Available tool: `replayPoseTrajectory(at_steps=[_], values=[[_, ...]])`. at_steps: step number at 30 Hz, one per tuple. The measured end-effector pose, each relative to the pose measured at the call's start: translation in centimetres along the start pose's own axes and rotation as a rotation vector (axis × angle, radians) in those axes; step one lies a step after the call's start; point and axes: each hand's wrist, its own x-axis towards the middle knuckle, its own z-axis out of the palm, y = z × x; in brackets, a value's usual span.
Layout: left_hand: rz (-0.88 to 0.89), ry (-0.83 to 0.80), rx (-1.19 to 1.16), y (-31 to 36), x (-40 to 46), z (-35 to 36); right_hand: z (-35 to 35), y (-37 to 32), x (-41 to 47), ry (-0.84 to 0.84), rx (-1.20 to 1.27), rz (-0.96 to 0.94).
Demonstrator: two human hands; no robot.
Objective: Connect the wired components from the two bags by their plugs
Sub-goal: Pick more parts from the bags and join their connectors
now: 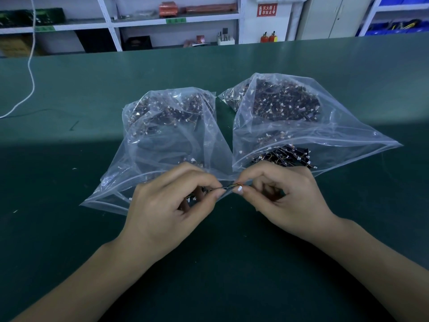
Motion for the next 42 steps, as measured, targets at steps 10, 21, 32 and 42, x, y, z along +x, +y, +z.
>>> replayPoseTrajectory(at_steps=[10,21,32,42], values=[[0.004,-0.003,-0.001,-0.2,0.0,0.0,-0.1,0.2,-0.1,-0.032,-0.001,0.007],[-0.058,-0.020,0.005,-0.3,-0.1,-0.4,-1.8,1.6,0.3,-0.054,-0.090,0.015],[0.009,-0.131,0.150,-0.6,0.3,-1.0,-5.4,5.6,0.7,0.202,-0.489,0.169],[-0.066,-0.293,0.252,-0.9,0.3,-0.6,-4.4,5.7,0.3,0.164,-0.490,0.372]])
